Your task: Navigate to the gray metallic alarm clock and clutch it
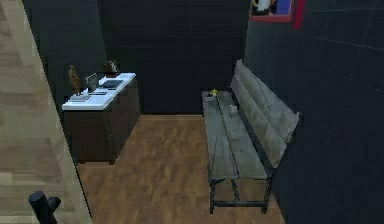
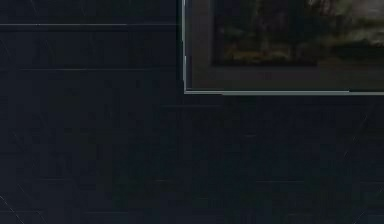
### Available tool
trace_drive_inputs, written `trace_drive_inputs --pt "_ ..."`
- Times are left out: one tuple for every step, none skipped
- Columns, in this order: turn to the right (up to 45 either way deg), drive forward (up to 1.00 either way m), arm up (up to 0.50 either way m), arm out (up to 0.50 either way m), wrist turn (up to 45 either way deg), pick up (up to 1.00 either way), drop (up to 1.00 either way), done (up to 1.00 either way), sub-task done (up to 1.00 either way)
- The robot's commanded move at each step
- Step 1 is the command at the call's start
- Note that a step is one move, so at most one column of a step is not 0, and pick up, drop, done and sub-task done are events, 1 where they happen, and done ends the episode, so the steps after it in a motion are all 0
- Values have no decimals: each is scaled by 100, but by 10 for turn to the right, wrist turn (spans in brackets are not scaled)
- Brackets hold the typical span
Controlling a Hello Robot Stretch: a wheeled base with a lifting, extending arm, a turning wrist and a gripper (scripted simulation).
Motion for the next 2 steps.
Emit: trace_drive_inputs --pt "0 70 0 0 0 0 0 0 0" --pt "-360 0 0 0 0 0 0 0 0"
